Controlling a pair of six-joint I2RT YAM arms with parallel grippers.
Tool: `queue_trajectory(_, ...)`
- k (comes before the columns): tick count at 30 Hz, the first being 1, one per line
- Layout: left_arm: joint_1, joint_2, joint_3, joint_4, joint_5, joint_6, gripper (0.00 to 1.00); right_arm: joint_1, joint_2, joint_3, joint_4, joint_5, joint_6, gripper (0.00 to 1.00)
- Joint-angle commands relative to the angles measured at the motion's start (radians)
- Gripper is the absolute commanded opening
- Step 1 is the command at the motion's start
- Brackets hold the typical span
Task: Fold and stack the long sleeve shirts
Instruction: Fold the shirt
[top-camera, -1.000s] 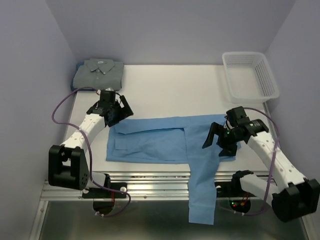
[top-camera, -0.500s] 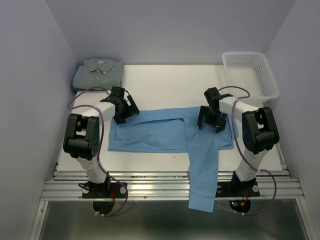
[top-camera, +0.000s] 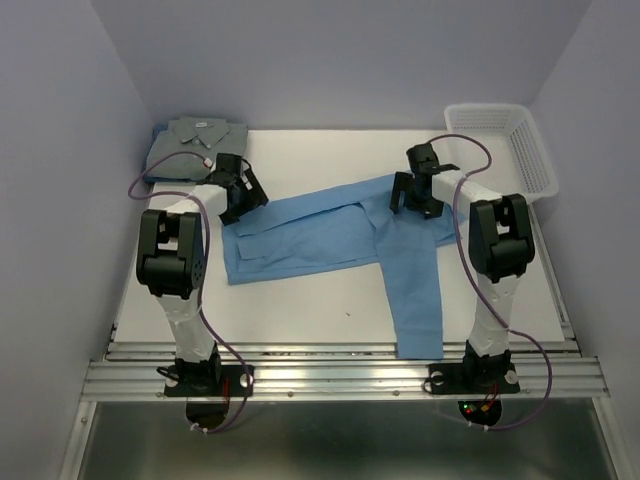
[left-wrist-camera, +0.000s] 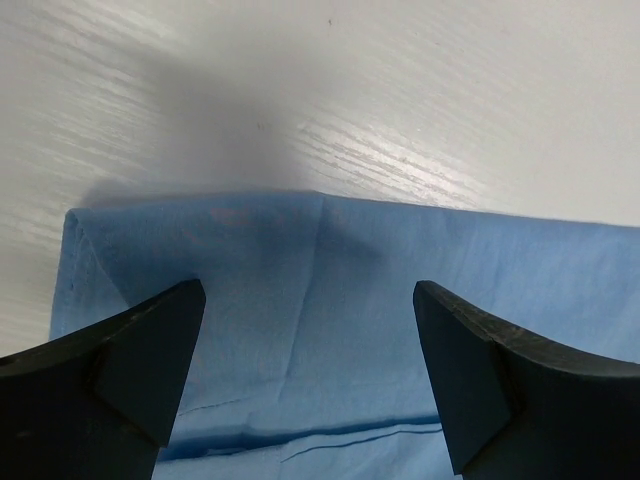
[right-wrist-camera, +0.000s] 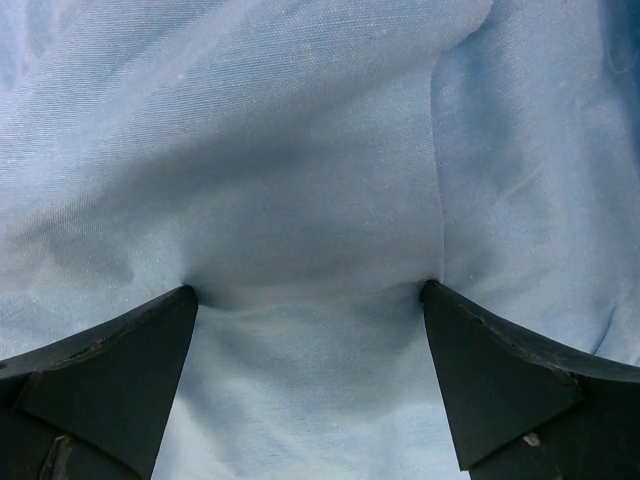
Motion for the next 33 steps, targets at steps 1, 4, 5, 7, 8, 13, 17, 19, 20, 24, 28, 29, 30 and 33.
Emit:
queue_trajectory(1, -0.002, -0.093, 0.038, 0.017, -0.006, 0.063, 0.99, -0.009, -0.045, -0.036, 0.057, -0.088, -0.045, 1.00)
queue_trajectory(4, -0.034, -0.208, 0.003, 0.024, -0.018, 0.103, 0.99, -0.009, -0.149, -0.090, 0.066, -0.127, -0.061, 1.00)
queue_trajectory(5, -0.051, -0.239, -0.023, 0.028, -0.018, 0.112, 0.99, -0.009, -0.177, -0.104, 0.065, -0.127, -0.061, 1.00)
queue_trajectory(7, -0.125, -0.333, -0.060, 0.028, -0.020, 0.137, 0.99, -0.009, -0.272, -0.150, 0.069, -0.174, -0.040, 1.00)
queue_trajectory(8, -0.159, -0.367, -0.069, 0.025, -0.021, 0.172, 0.99, -0.009, -0.306, -0.168, 0.072, -0.177, -0.029, 1.00)
queue_trajectory(13, -0.416, -0.591, -0.178, 0.037, 0.000, 0.289, 0.99, -0.009, -0.510, -0.279, 0.071, -0.096, 0.050, 1.00)
queue_trajectory(17, -0.648, -0.690, -0.296, 0.106, 0.151, 0.344, 0.99, -0.049, -0.642, -0.352, 0.068, -0.051, 0.110, 1.00)
queue_trajectory(19, -0.784, -0.675, -0.324, 0.138, 0.204, 0.333, 0.99, -0.100, -0.686, -0.379, 0.066, -0.093, 0.116, 1.00)
queue_trajectory(20, -0.827, -0.656, -0.324, 0.141, 0.215, 0.326, 0.99, -0.115, -0.697, -0.386, 0.066, -0.123, 0.118, 1.00)
queue_trajectory(24, -1.013, -0.503, -0.252, 0.106, 0.175, 0.307, 0.99, -0.143, -0.738, -0.405, 0.050, -0.153, 0.104, 1.00)
queue_trajectory(28, -1.134, -0.356, -0.167, 0.216, 0.195, 0.361, 0.99, -0.167, -0.751, -0.402, 0.028, -0.141, 0.095, 1.00)
queue_trajectory(29, -1.182, -0.319, -0.140, 0.219, 0.178, 0.385, 0.99, -0.183, -0.752, -0.408, 0.028, -0.142, 0.101, 1.00)
queue_trajectory(30, -1.200, -0.247, -0.091, 0.224, 0.167, 0.429, 0.99, -0.193, -0.751, -0.409, 0.030, -0.151, 0.103, 1.00)
queue_trajectory(33, -1.231, -0.129, -0.022, 0.245, 0.179, 0.471, 0.99, -0.241, -0.742, -0.420, 0.030, -0.229, 0.109, 1.00)
